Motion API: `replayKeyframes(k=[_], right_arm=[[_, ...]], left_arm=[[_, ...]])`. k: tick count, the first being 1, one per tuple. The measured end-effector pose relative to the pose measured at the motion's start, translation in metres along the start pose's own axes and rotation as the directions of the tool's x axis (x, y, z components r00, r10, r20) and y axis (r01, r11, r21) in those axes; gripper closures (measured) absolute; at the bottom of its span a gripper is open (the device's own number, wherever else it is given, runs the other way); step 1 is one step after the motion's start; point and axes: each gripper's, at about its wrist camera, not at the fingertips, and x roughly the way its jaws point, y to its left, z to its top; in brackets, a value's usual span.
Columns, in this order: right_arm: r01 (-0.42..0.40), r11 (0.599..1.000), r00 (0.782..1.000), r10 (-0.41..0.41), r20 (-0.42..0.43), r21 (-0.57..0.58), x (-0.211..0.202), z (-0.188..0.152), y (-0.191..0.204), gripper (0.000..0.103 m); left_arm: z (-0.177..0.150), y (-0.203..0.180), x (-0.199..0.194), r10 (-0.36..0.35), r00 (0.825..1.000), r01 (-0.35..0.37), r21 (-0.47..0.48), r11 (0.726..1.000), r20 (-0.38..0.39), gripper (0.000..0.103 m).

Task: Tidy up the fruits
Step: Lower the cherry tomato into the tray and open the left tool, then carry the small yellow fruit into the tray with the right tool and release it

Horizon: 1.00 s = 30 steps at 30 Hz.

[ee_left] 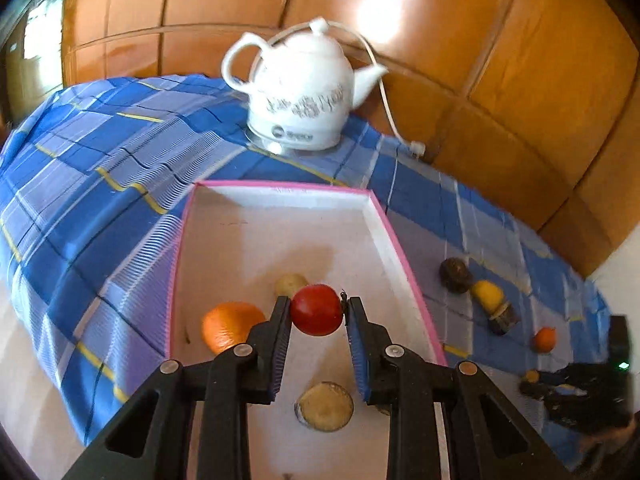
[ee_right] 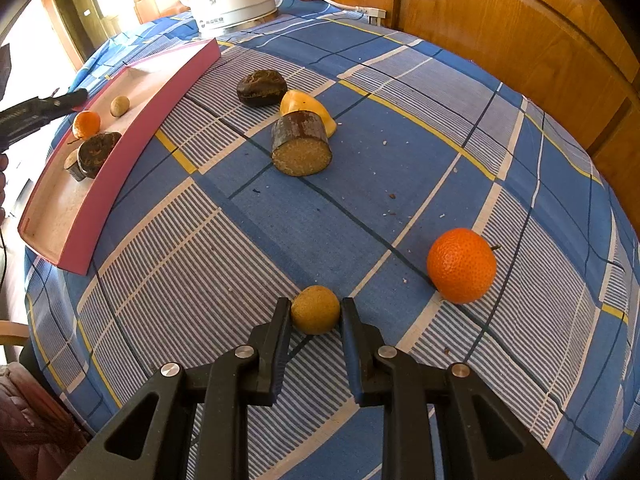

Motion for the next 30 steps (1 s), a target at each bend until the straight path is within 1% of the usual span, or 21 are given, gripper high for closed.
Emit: replayKeyframes(k=[3, 5, 7, 10, 13, 16, 19, 25, 28, 30], right_arm=[[-0.001, 1.0, 1.0, 0.001, 0.0, 0.0, 0.0, 0.0, 0.0, 0.079], [-0.002, 1.0, 1.0, 0.002, 0.001, 0.0, 0.0, 0.0, 0.0, 0.079], [-0.002, 1.0, 1.0, 0.003, 0.002, -0.001, 0.0, 0.0, 0.0, 0.079], [-0.003, 1.0, 1.0, 0.003, 0.002, -0.002, 0.0, 0.0, -0.001, 0.079], [-0.001, 1.0, 1.0, 0.001, 0.002, -0.002, 0.0, 0.0, -0.001, 0.079], [0.001, 1.0, 1.0, -0.001, 0.004, 0.0, -0.001, 0.0, -0.001, 0.079], [0.006, 1.0, 1.0, -0.006, 0.006, 0.0, -0.001, 0.0, 0.0, 0.079], [0.008, 1.0, 1.0, -0.008, 0.007, 0.002, -0.001, 0.0, 0.0, 0.079], [0.011, 1.0, 1.0, -0.011, 0.008, 0.005, -0.001, 0.0, 0.0, 0.079], [0.013, 1.0, 1.0, -0.013, 0.008, 0.005, -0.001, -0.001, 0.0, 0.079]], left_arm=[[-0.002, -0.004, 0.012, 0.043, 0.999, -0.042, 0.035, 0.999, -0.017, 0.071], [-0.003, -0.004, 0.014, 0.046, 0.999, -0.046, 0.039, 0.998, -0.02, 0.063], [-0.004, -0.006, 0.009, 0.058, 0.998, -0.058, 0.054, 0.997, 0.002, 0.06], [-0.008, -0.007, -0.001, 0.077, 0.997, -0.079, 0.072, 0.994, 0.027, 0.059], [-0.014, -0.004, -0.014, 0.113, 0.993, -0.115, 0.052, 0.992, 0.045, 0.059], [-0.022, 0.003, -0.028, 0.156, 0.986, -0.157, 0.013, 0.988, 0.051, 0.059], [-0.033, 0.012, -0.041, 0.191, 0.98, -0.191, -0.013, 0.982, 0.059, 0.056], [-0.049, 0.013, -0.058, 0.206, 0.976, -0.206, 0.003, 0.978, 0.072, 0.055], [-0.054, 0.012, -0.064, 0.197, 0.977, -0.197, -0.007, 0.98, 0.078, 0.051], [-0.055, 0.009, -0.067, 0.194, 0.977, -0.194, -0.006, 0.981, 0.083, 0.05]])
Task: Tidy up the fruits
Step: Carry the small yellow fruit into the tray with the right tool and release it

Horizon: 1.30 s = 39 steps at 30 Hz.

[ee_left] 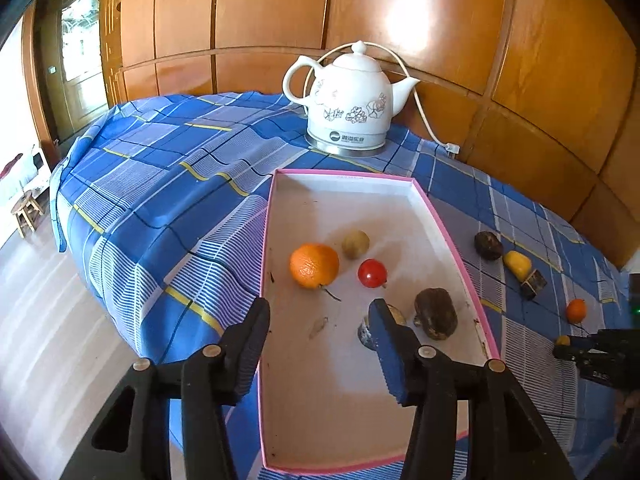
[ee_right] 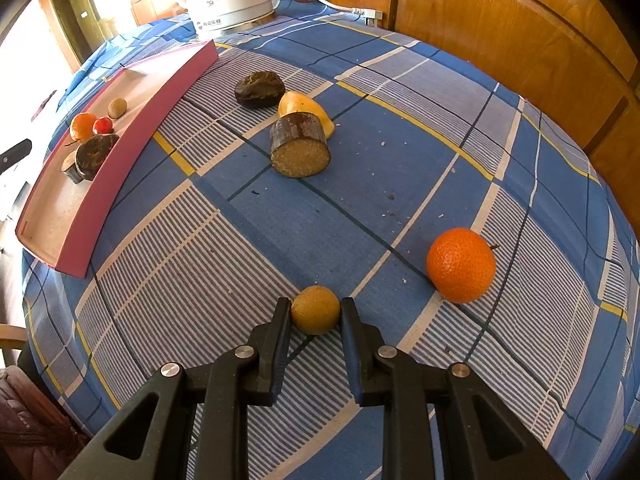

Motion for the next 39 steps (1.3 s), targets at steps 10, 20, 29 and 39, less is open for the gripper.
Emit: replayKeyframes(k=[10, 20, 29, 39], right_arm=[[-0.002, 0.999, 1.0, 0.003, -0.006, 0.042, -0.002, 0.009, 0.008, 0.079], [-0.135, 0.991, 0.987, 0.135, 0.085, -0.005, -0.018, 0.043, 0.062, 0.079], [-0.216, 0.975, 0.966, 0.221, 0.13, -0.052, -0.029, 0.061, 0.105, 0.079], [-0.267, 0.961, 0.947, 0.276, 0.167, -0.075, -0.026, 0.104, 0.146, 0.079]], left_arm=[[-0.007, -0.012, -0.006, -0.049, 0.999, 0.049, 0.029, 0.998, -0.013, 0.049], [-0.012, -0.006, -0.007, -0.052, 0.998, 0.052, 0.017, 0.998, -0.019, 0.049], [-0.015, -0.001, -0.006, -0.056, 0.998, 0.057, 0.009, 0.998, -0.025, 0.049], [-0.017, 0.009, -0.005, -0.058, 0.998, 0.057, -0.019, 0.998, -0.027, 0.049]])
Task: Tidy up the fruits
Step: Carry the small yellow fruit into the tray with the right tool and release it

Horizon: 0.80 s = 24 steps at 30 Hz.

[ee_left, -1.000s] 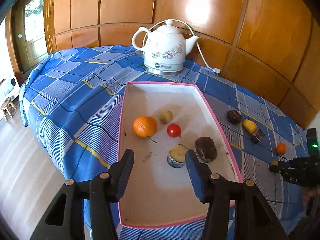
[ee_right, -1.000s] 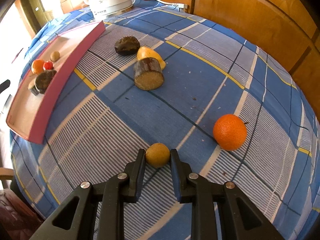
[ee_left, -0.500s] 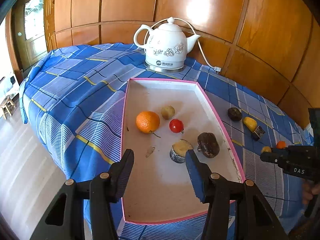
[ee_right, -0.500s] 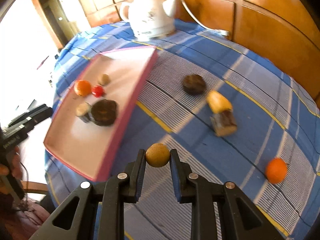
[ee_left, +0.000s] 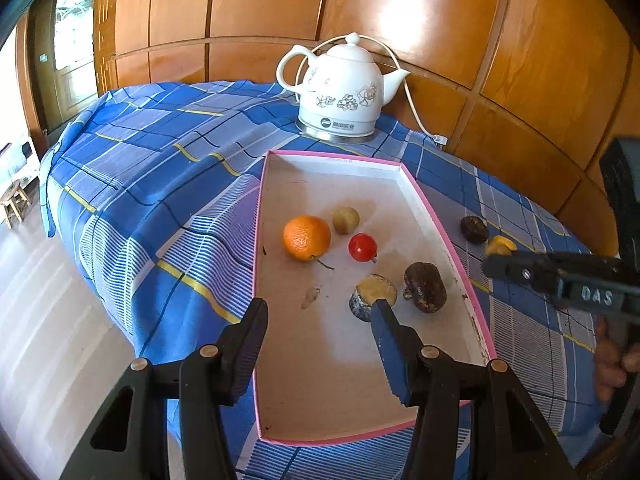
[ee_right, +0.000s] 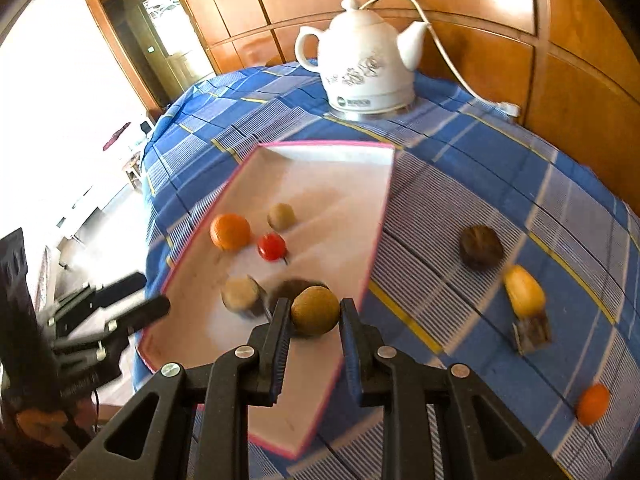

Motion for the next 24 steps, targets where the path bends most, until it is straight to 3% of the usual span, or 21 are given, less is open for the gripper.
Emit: replayKeyframes(k=[10, 14, 24], right_arm=[[0.006, 1.0, 0.999, -0.005, -0.036, 0.012, 0.043, 0.027, 0.012, 0.079], [0.018, 1.0, 0.998, -0.017, -0.056, 0.025, 0.06, 0.03, 0.011, 0.072], [0.023, 0.999, 1.0, -0.023, -0.008, 0.032, 0.039, 0.016, 0.011, 0.07]], left_arm=[[0.0, 0.006, 0.001, 0.0, 1.0, 0.0, -0.012, 1.0, 0.002, 0.049], [-0.001, 0.008, 0.003, 0.001, 1.0, -0.001, -0.015, 1.0, -0.007, 0.049], [-0.002, 0.007, 0.006, -0.001, 1.0, 0.001, -0.015, 1.0, -0.01, 0.049]])
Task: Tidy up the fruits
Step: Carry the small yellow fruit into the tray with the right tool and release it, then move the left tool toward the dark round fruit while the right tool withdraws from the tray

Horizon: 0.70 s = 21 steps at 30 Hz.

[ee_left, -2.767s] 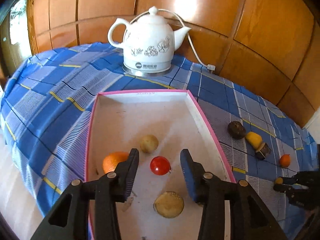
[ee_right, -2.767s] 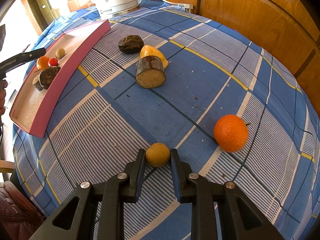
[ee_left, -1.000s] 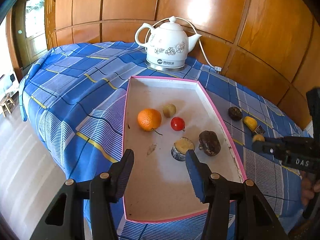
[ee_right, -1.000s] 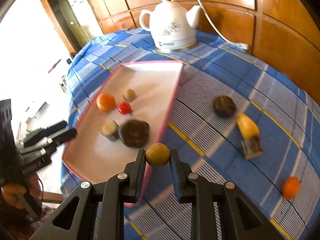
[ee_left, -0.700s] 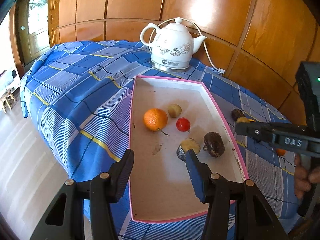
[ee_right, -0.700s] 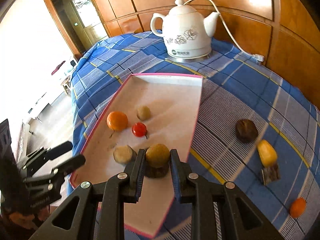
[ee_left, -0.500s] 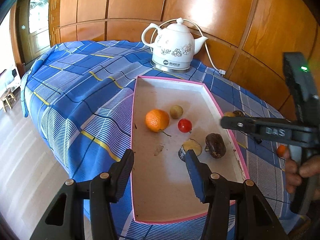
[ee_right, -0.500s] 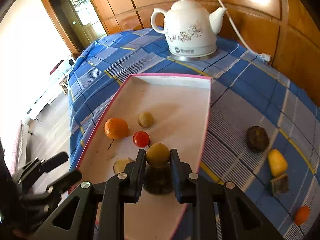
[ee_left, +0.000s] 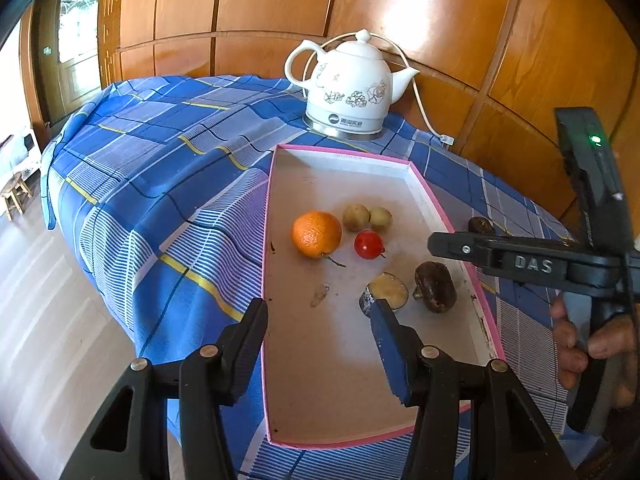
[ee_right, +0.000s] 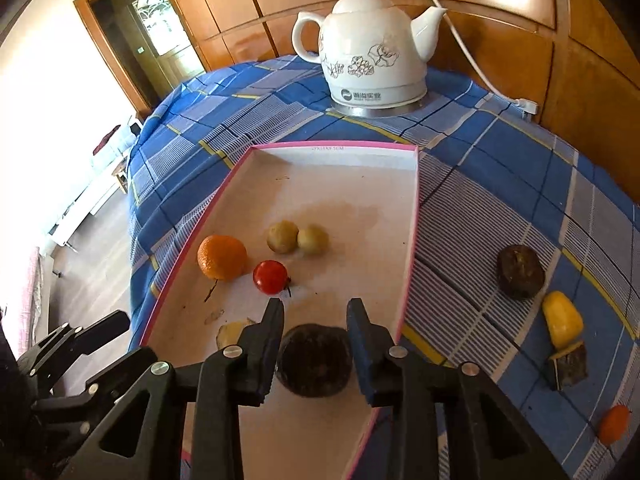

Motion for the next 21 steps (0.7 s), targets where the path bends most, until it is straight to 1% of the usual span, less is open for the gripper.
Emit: replayKeyframes(k=[11, 21], right_arm=[[0.018, 1.0, 0.999, -0.018, 0.051, -0.015, -0.03, -0.021, 0.007, 0.07], [0.036, 0.999, 0.998, -0.036, 0.059, -0.01, -0.045, -0.04, 0.003, 0.07]], left_arm=[[0.002, -0.012, -0.011, -0.004, 1.0, 0.003, 0.033, 0.999, 0.02, 0.049], [0.0, -0.022, -0.017, -0.015, 1.0, 0.013, 0.062, 0.998, 0.025, 0.049]])
